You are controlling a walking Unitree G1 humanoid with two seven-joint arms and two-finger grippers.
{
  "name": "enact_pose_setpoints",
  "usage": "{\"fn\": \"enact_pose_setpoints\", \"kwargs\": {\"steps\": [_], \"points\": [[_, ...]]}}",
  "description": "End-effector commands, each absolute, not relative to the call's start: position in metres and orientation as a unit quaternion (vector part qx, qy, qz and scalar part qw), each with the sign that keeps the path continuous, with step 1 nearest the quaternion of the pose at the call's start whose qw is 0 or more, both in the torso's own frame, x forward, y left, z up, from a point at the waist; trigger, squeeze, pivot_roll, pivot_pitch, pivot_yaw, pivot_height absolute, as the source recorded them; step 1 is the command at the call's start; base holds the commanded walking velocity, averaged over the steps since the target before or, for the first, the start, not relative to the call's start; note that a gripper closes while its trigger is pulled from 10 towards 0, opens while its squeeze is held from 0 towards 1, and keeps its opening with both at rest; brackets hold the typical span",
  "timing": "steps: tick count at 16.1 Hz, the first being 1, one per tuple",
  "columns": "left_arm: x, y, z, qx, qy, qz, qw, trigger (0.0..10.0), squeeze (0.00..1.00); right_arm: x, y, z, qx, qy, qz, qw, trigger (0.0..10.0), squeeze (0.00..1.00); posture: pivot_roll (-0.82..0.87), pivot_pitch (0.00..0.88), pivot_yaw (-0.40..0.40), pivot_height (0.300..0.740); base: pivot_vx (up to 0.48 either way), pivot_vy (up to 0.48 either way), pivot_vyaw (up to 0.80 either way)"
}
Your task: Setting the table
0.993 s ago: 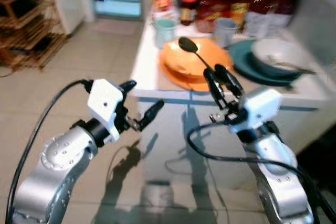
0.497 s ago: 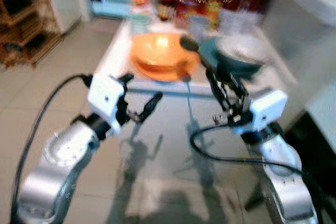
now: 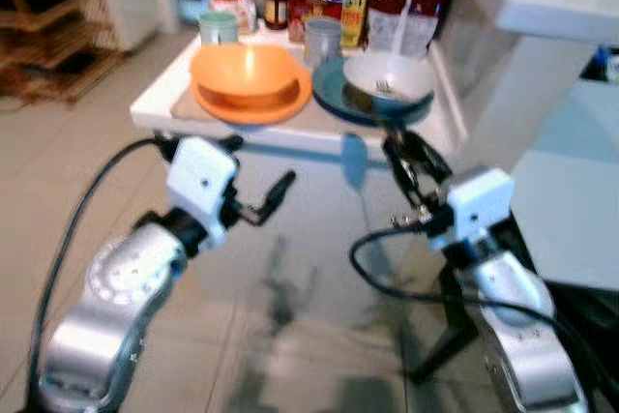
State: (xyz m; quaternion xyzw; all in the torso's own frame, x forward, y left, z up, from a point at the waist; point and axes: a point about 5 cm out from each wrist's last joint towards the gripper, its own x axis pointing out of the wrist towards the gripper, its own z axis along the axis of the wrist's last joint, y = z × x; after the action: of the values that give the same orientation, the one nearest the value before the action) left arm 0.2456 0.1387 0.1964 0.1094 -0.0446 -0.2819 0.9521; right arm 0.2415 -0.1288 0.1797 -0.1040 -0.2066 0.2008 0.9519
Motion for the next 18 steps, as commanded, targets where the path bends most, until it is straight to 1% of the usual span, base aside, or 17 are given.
{"fn": "enact_pose_setpoints", "kwargs": {"steps": [1, 5, 10, 12, 14, 17, 18], "points": [[0.247, 0.141, 0.201, 0.118, -0.053, -0.276, 0.953, 10.0, 0.00, 0.243, -0.129, 0.183, -0.083, -0.212, 0.200, 0.953, 10.0, 0.00, 0.10, 0.002, -0.028, 0.740, 0.000, -0.480, 0.00], [0.247, 0.140, 0.201, 0.119, -0.058, -0.278, 0.951, 10.0, 0.00, 0.242, -0.129, 0.180, -0.094, -0.212, 0.198, 0.952, 10.0, 0.00, 0.10, 0.000, -0.024, 0.740, 0.000, -0.480, 0.00], [0.245, 0.140, 0.191, 0.125, -0.045, -0.280, 0.951, 10.0, 0.00, 0.240, -0.129, 0.177, -0.088, -0.207, 0.208, 0.952, 10.0, 0.00, 0.10, 0.000, -0.022, 0.740, 0.000, -0.480, 0.00], [0.243, 0.139, 0.191, 0.123, -0.044, -0.284, 0.950, 10.0, 0.00, 0.239, -0.128, 0.177, -0.084, -0.206, 0.218, 0.950, 10.0, 0.00, 0.10, 0.000, -0.022, 0.740, 0.000, -0.480, 0.00], [0.243, 0.138, 0.191, 0.122, -0.044, -0.288, 0.949, 10.0, 0.00, 0.233, -0.124, 0.175, -0.073, -0.199, 0.262, 0.942, 10.0, 0.00, 0.10, 0.000, -0.022, 0.740, 0.000, -0.480, 0.00], [0.243, 0.138, 0.191, 0.123, -0.045, -0.288, 0.949, 10.0, 0.00, 0.230, -0.125, 0.173, -0.075, -0.192, 0.270, 0.941, 10.0, 0.00, 0.10, 0.000, -0.022, 0.740, 0.000, -0.480, 0.00], [0.244, 0.140, 0.190, 0.127, -0.044, -0.279, 0.951, 10.0, 0.00, 0.232, -0.129, 0.170, -0.080, -0.182, 0.257, 0.946, 10.0, 0.00, 0.09, 0.000, -0.022, 0.740, 0.000, -0.480, 0.00]]}}
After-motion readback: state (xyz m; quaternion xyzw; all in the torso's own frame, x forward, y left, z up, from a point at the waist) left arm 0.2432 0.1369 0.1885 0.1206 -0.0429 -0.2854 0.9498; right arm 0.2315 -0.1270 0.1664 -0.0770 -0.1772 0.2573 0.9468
